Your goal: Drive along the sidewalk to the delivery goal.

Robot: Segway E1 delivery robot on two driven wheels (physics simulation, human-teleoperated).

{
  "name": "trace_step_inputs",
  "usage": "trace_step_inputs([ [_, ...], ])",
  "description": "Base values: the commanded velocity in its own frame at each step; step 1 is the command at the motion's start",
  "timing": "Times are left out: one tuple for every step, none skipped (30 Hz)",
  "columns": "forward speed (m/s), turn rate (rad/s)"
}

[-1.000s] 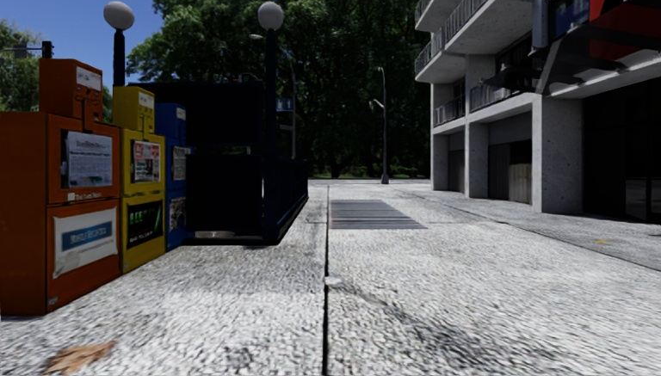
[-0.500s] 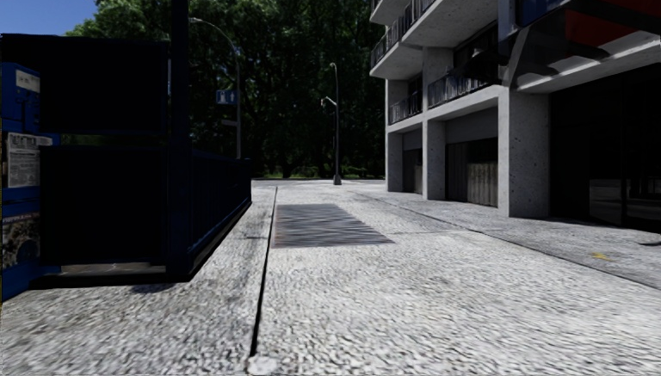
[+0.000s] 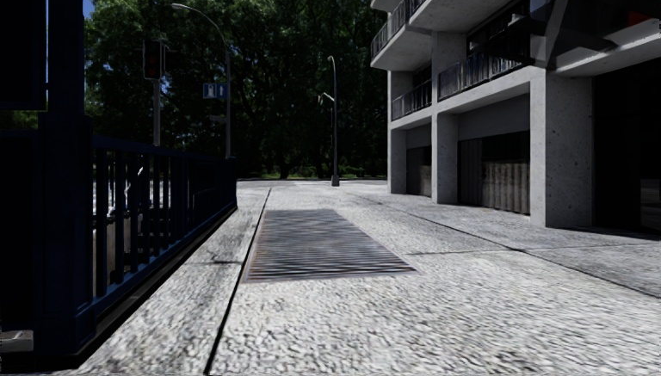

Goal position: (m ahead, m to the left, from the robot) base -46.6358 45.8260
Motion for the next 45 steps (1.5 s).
trace_step_inputs([
  [2.0,0.0],
  [2.0,0.0],
  [2.0,0.0],
  [2.0,0.0],
  [2.0,0.0],
  [2.0,0.0],
  [2.0,0.0],
  [2.0,0.0],
  [2.0,0.0],
  [2.0,0.0],
  [2.0,0.0],
  [2.0,0.0],
  [2.0,0.0],
  [2.0,0.0],
  [2.0,0.0],
  [2.0,0.07],
  [2.0,0.12],
  [2.0,0.16],
  [2.0,0.16],
  [2.0,0.18],
  [2.0,0.2],
  [2.0,0.22],
  [2.0,0.22],
  [2.0,0.22],
  [2.0,0.22],
  [2.0,0.22],
  [2.0,0.22],
  [2.0,0.22],
  [2.0,0.22],
  [2.0,0.22],
  [2.0,0.22],
  [2.0,0.22],
  [2.0,0.22],
  [2.0,0.23],
  [2.0,0.23],
  [2.0,0.24],
  [2.0,0.24],
  [2.0,0.25],
  [2.0,0.28],
  [2.0,0.3],
  [2.0,0.31],
  [2.0,0.31],
  [2.0,0.31],
  [2.0,0.31],
  [2.0,0.31],
])
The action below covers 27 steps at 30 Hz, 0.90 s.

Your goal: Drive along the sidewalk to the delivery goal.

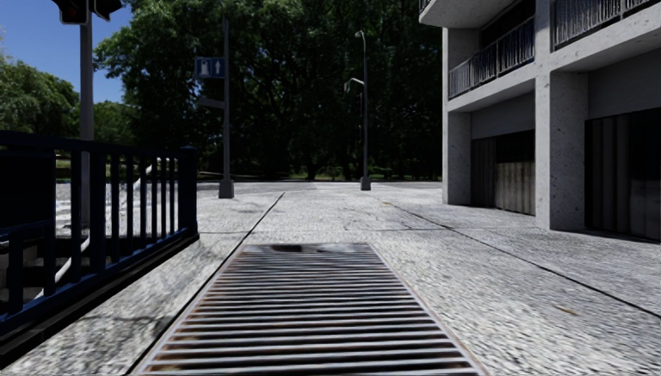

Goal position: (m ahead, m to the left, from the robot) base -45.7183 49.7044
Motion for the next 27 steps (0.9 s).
trace_step_inputs([
  [2.0,0.31],
  [2.0,0.31],
  [2.0,0.31],
  [2.0,0.31],
  [2.0,0.31],
  [2.0,0.31],
  [2.0,0.31],
  [2.0,0.31],
  [2.0,0.31],
  [2.0,0.31],
  [2.0,0.31],
  [2.0,0.31],
  [2.0,0.31],
  [2.0,0.31],
  [2.0,0.31],
  [2.0,0.28],
  [2.0,0.18],
  [2.0,0.02],
  [2.0,0.02],
  [2.0,0.0],
  [2.0,0.0],
  [2.0,0.0],
  [2.0,0.0],
  [2.0,0.0],
  [2.0,0.0],
  [2.0,0.0],
  [2.0,0.0],
])
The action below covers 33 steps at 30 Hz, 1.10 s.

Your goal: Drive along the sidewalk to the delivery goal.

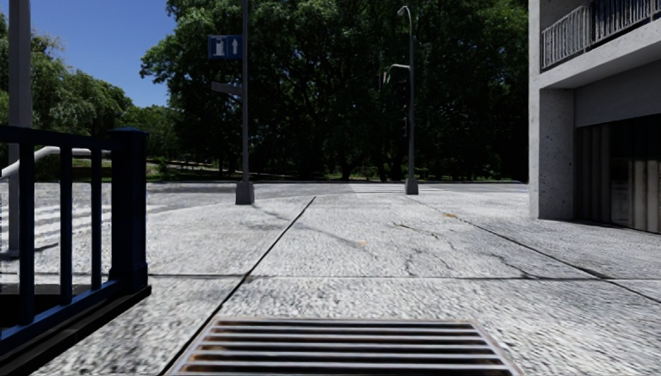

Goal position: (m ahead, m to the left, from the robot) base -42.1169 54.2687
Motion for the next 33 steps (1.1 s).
trace_step_inputs([
  [2.0,0.0],
  [2.0,0.0],
  [2.0,0.0],
  [2.0,0.0],
  [2.0,0.0],
  [2.0,0.0],
  [2.0,0.0],
  [2.0,0.0],
  [2.0,0.01],
  [2.0,0.01],
  [2.0,0.07],
  [2.0,0.16],
  [2.0,0.19],
  [2.0,0.2],
  [2.0,0.2],
  [2.0,0.23],
  [2.0,0.28],
  [2.0,0.35],
  [2.0,0.35],
  [2.0,0.37],
  [2.0,0.37],
  [2.0,0.38],
  [2.0,0.39],
  [2.0,0.39],
  [2.0,0.42],
  [2.0,0.43],
  [2.0,0.44],
  [2.0,0.44],
  [2.0,0.44],
  [2.0,0.45],
  [2.0,0.46],
  [2.0,0.46],
  [2.0,0.46],
])
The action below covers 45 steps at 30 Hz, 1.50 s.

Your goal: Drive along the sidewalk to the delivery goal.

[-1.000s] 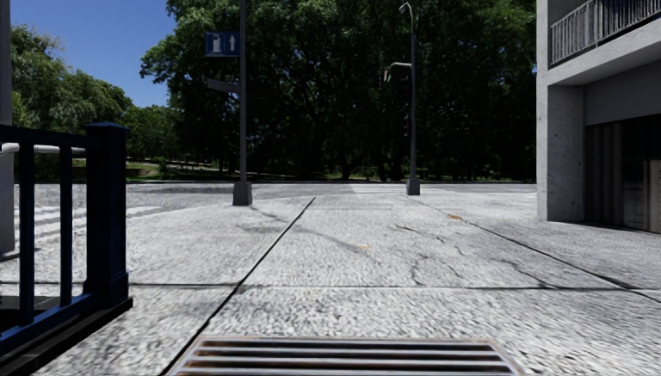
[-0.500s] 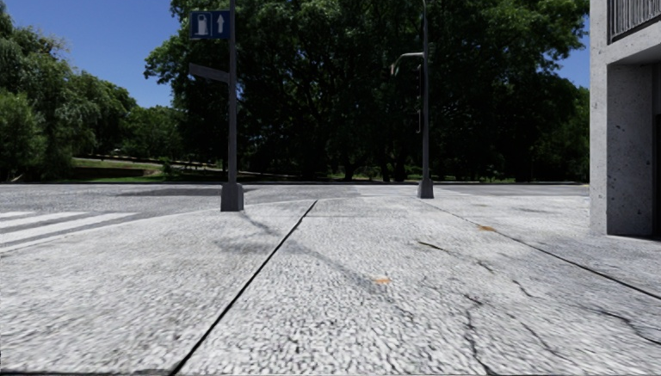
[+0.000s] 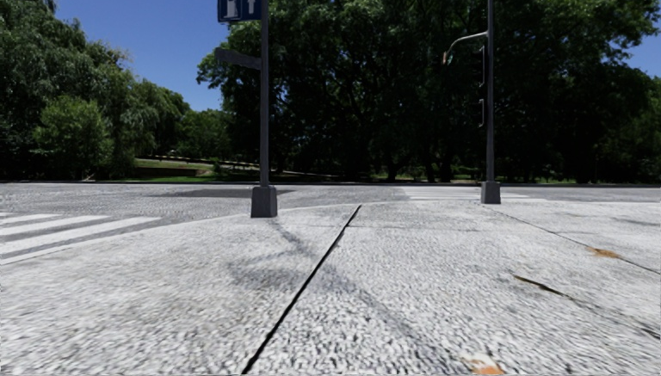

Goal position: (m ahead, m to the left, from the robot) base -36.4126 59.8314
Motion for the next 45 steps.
trace_step_inputs([
  [2.0,0.51],
  [2.0,0.52],
  [2.0,0.53],
  [2.0,0.53],
  [2.0,0.53],
  [2.0,0.53],
  [2.0,0.53],
  [2.0,0.53],
  [2.0,0.53],
  [2.0,0.54],
  [2.0,0.54],
  [2.0,0.54],
  [2.0,0.54],
  [2.0,0.55],
  [2.0,0.55],
  [2.0,0.55],
  [2.0,0.55],
  [2.0,0.55],
  [2.0,0.56],
  [2.0,0.56],
  [2.0,0.58],
  [2.0,0.6],
  [2.0,0.6],
  [2.0,0.6],
  [2.0,0.61],
  [2.0,0.61],
  [2.0,0.61],
  [2.0,0.61],
  [2.0,0.61],
  [2.0,0.61],
  [2.0,0.61],
  [2.0,0.61],
  [2.0,0.61],
  [2.0,0.61],
  [2.0,0.61],
  [2.0,0.61],
  [2.0,0.61],
  [2.0,0.61],
  [2.0,0.61],
  [2.0,0.61],
  [2.0,0.61],
  [2.0,0.61],
  [2.0,0.61],
  [2.0,0.61],
  [2.0,0.61],
])
